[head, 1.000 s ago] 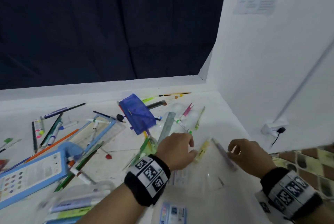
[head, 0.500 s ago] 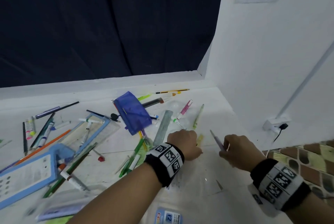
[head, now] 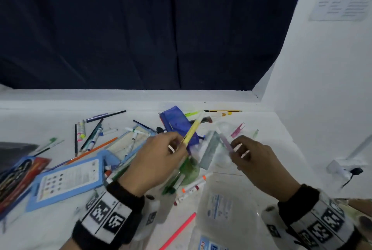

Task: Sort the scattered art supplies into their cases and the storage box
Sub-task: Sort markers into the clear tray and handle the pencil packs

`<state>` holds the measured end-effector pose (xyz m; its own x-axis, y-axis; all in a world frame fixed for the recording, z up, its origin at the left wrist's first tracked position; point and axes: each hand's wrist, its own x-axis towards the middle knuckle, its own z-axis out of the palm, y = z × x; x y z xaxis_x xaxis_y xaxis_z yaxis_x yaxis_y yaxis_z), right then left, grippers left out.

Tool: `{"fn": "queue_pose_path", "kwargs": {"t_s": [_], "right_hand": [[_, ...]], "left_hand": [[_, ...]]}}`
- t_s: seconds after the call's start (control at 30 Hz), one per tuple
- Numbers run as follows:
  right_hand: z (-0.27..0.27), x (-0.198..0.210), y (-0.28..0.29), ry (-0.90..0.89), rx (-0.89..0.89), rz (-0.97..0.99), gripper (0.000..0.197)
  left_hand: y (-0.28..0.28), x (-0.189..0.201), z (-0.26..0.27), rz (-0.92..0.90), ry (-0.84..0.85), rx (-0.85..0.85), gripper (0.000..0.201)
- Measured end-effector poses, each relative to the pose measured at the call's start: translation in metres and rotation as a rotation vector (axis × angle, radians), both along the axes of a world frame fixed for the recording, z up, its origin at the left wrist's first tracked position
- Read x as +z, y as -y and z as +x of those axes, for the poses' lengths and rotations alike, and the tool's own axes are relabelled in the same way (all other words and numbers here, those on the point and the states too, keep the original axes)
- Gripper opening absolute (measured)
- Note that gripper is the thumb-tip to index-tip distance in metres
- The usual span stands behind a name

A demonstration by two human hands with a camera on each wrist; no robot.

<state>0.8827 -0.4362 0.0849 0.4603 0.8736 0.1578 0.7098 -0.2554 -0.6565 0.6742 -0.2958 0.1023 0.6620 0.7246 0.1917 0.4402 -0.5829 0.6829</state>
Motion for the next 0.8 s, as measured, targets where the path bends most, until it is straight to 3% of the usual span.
{"fn": "queue_pose_path", "kwargs": {"t_s": [0.1, 0.2, 0.33, 0.5, 0.6, 0.7, 0.8], "right_hand": [[-0.026, -0.002, -0.015, 0.019, 0.101, 0.072, 0.007], [-0.053, -0.009, -0.028, -0.036, 0.185, 0.073, 0.011], [-0.094, -0.022, -0.039, -0.141, 0.274, 0.105, 0.018], [-0.143, -0.038, -0.046, -0.294, 0.270, 0.122, 0.020], [-0.162, -0.049, -0.050, -0.262, 0.296, 0.133, 0.024], [-0.179, -0.056, -0.052, -0.230, 0.300, 0.167, 0.012], [-0.193, -0.059, -0.057, -0.205, 0.296, 0.180, 0.011]], "left_hand": [[-0.009, -0.006, -0.053, -0.091, 0.096, 0.048, 0.016], [-0.012, -0.018, -0.108, -0.232, 0.199, 0.063, 0.026], [-0.013, -0.026, -0.172, -0.321, 0.286, 0.092, 0.024], [-0.017, -0.031, -0.228, -0.388, 0.161, 0.057, 0.040], [-0.019, -0.034, -0.243, -0.470, 0.121, 0.052, 0.036], [-0.025, -0.039, -0.253, -0.512, 0.073, 0.032, 0.024], [-0.038, -0.048, -0.261, -0.440, -0.020, -0.029, 0.020]]}}
